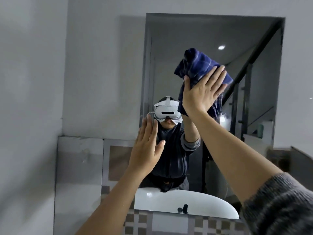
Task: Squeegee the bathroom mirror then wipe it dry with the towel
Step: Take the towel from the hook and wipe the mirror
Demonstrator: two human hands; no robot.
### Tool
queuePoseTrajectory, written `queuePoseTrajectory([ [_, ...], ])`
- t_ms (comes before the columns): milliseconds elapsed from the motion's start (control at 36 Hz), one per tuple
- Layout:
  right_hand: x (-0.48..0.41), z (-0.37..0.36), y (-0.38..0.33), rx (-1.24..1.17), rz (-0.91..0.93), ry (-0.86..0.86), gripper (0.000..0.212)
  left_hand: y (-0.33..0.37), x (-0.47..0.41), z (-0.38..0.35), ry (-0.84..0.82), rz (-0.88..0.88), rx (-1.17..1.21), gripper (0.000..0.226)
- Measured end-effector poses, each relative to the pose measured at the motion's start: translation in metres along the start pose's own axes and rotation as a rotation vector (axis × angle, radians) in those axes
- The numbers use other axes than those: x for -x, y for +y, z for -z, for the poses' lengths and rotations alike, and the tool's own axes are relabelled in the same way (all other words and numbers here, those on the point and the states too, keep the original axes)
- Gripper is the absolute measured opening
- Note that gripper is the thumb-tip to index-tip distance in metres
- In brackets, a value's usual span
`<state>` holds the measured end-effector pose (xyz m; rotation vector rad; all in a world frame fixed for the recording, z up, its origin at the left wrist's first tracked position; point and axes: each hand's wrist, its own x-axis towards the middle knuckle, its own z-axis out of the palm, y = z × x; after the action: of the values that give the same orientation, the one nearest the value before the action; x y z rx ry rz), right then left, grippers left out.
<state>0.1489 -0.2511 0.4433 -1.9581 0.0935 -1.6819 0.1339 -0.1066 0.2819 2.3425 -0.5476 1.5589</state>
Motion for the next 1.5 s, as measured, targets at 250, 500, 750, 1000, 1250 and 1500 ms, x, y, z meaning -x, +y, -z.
queuePoseTrajectory([
  [250,0.044,-0.014,-0.01,0.187,0.926,-0.151,0.081,-0.004,0.041,-0.009,-0.006,0.016,0.033,0.072],
  [500,0.005,0.028,0.094,0.369,1.016,-0.171,0.08,-0.007,0.05,-0.013,-0.03,0.012,0.007,0.071],
  [750,0.003,0.046,0.162,0.185,0.236,-0.033,0.081,-0.001,0.057,-0.015,-0.043,0.081,0.057,0.071],
  [1000,0.099,0.014,0.118,-0.02,-0.229,0.061,0.081,0.01,0.105,-0.032,-0.062,0.231,0.187,0.072],
  [1250,0.123,-0.019,0.028,-0.005,0.078,-0.01,0.082,0.007,0.118,-0.039,-0.023,0.211,0.184,0.076],
  [1500,0.126,-0.017,0.037,0.182,0.914,-0.212,0.076,0.009,0.133,-0.045,-0.004,0.24,0.152,0.077],
])
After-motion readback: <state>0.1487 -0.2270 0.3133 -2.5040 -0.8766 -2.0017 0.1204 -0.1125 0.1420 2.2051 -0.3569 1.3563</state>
